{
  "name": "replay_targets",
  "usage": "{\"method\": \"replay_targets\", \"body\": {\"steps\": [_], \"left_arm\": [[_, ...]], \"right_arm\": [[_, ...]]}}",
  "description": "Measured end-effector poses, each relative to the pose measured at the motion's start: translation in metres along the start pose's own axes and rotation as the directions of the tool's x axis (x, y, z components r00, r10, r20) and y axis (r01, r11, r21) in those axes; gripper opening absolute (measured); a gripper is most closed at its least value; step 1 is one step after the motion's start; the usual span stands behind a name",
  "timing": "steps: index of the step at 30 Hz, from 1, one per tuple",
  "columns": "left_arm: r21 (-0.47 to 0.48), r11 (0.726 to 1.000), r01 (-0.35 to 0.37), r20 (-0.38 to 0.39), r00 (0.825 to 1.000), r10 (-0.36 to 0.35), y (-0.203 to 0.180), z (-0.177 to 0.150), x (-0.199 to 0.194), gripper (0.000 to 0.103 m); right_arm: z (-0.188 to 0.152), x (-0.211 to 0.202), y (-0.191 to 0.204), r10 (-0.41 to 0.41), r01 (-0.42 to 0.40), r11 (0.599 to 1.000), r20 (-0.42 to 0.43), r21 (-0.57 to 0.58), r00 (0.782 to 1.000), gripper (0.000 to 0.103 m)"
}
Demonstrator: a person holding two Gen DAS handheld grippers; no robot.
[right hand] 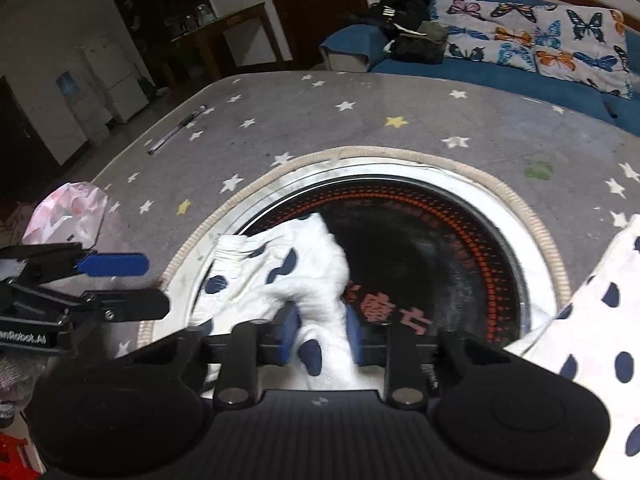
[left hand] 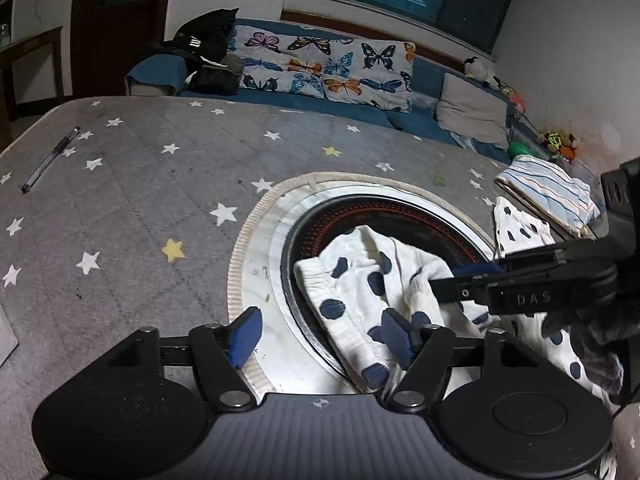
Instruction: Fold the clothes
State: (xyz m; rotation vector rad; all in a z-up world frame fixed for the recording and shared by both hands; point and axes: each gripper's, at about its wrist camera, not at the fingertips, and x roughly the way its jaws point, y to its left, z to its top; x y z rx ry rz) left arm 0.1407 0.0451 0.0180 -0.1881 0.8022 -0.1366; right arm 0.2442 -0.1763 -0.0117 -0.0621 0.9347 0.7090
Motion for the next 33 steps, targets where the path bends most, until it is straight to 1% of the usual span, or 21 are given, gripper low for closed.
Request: {"method": "replay_targets", "body": {"steps": [2,5,7,10,12,13,14,16,19,20,23,26,29,31,33], "left_arm": [[-0.007,1.0,-0.006,0.005,1.0,0.006,0.003,0.002,-0.001,0.079],[-0.022,1.0,-0.02,0.021,1.0,0.02,0.007,0.004,-0.006,0.088],[-0.034,0.999,-0.028,0.036,0.999,0.03,0.01,0.006,-0.01,0.089],[-0.05,0.998,-0.041,0.06,0.997,0.044,0.014,0.009,-0.018,0.093],[-0.058,0.997,-0.048,0.078,0.996,0.052,0.015,0.01,-0.024,0.099],[-0.059,0.997,-0.048,0.086,0.995,0.053,0.015,0.011,-0.027,0.1],[-0.057,0.997,-0.047,0.091,0.995,0.052,0.015,0.011,-0.029,0.102],[-0.046,0.998,-0.048,0.087,0.995,0.052,0.013,0.009,-0.029,0.103],[-0.031,0.998,-0.055,0.072,0.996,0.058,0.011,0.003,-0.027,0.103],[-0.028,0.998,-0.061,0.066,0.996,0.063,0.012,0.0,-0.027,0.103],[-0.024,0.997,-0.078,0.06,0.995,0.079,0.017,-0.007,-0.027,0.103],[-0.032,0.995,-0.094,0.067,0.993,0.096,0.026,-0.009,-0.029,0.103],[-0.028,0.994,-0.102,0.064,0.993,0.104,0.03,-0.01,-0.027,0.101],[-0.017,0.994,-0.107,0.054,0.993,0.107,0.029,-0.011,-0.024,0.1],[-0.007,0.994,-0.106,0.042,0.993,0.106,0.028,-0.013,-0.021,0.096]], "right_arm": [[0.0,-0.001,0.007,-0.004,0.004,1.0,0.014,-0.026,1.0,0.008],[-0.002,-0.014,0.023,-0.008,0.012,0.997,0.062,-0.074,0.998,0.005],[-0.005,-0.023,0.04,-0.01,0.023,0.991,0.098,-0.134,0.995,0.005],[-0.013,-0.037,0.07,0.003,0.032,0.97,0.141,-0.241,0.99,0.005],[-0.02,-0.042,0.093,0.015,0.034,0.947,0.15,-0.319,0.989,0.005],[-0.025,-0.042,0.104,0.026,0.027,0.935,0.146,-0.353,0.989,0.005],[-0.03,-0.04,0.114,0.044,0.009,0.924,0.131,-0.382,0.99,0.005],[-0.041,-0.035,0.13,0.078,-0.033,0.906,0.09,-0.422,0.993,0.006],[-0.052,-0.027,0.142,0.091,-0.063,0.882,0.038,-0.468,0.995,0.012],[-0.053,-0.029,0.141,0.103,-0.079,0.884,0.027,-0.46,0.994,0.012],[-0.052,-0.039,0.136,0.137,-0.12,0.889,0.006,-0.442,0.991,0.018],[-0.047,-0.058,0.123,0.14,-0.114,0.904,0.032,-0.413,0.99,0.018],[-0.031,-0.064,0.101,0.114,-0.082,0.942,0.08,-0.325,0.99,0.018],[-0.017,-0.062,0.08,0.097,-0.069,0.972,0.114,-0.226,0.989,0.018],[-0.008,-0.058,0.06,0.068,-0.048,0.989,0.145,-0.138,0.987,0.02]]}}
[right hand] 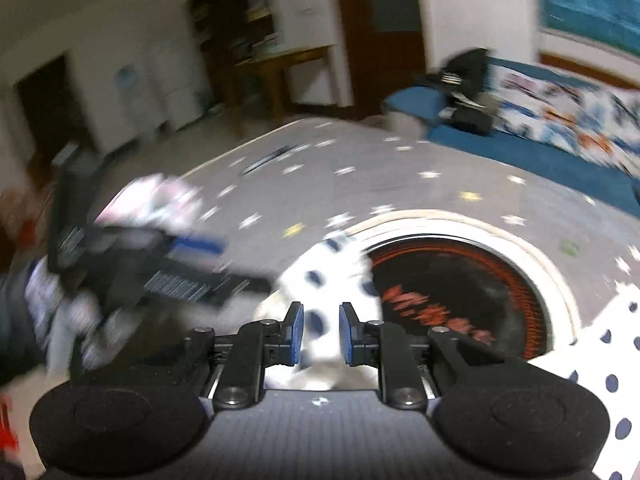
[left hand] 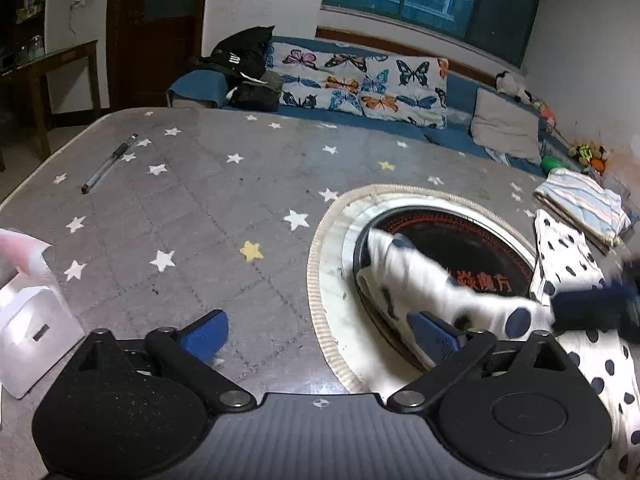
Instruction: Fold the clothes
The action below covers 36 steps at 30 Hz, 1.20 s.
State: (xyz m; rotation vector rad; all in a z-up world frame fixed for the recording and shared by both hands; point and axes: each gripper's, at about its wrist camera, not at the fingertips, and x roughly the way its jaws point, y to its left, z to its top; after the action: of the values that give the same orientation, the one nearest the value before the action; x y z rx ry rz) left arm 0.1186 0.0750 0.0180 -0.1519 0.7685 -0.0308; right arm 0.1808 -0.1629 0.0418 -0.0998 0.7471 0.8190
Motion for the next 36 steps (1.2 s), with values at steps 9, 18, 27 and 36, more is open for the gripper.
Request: {"method": "replay_targets", "body": {"steps": [9,18,27,36], "left_arm": [[-0.003,1.0,-0.024,0.02,1.0,0.024,0.002,0.006,-0.004,0.097],[0.0,1.0,0.007,0.091,0.996,-0.007,-0.007,0.022,-0.016,0.102],[0.061,0.998,0.014,-0.024,1.0,-0.013,-0.02,-0.004,0.023,0.051],[0.086,0.996,0.027,-0.01,1.0,-0.026,-0.019,-0.016,0.022,0.025]], "right_arm": [[-0.012,0.057,-0.063,-0.018,0.045,0.978,-0.13,0.203,0.991,0.031],[-0.029,0.053,0.005,0.038,-0.043,0.999,-0.13,-0.033,0.991,0.034],[-0.03,0.039,0.026,0.082,-0.093,0.992,-0.128,-0.089,0.988,0.035],[-0.006,0.046,-0.028,0.084,-0.069,0.982,-0.083,0.173,0.993,0.034]]}}
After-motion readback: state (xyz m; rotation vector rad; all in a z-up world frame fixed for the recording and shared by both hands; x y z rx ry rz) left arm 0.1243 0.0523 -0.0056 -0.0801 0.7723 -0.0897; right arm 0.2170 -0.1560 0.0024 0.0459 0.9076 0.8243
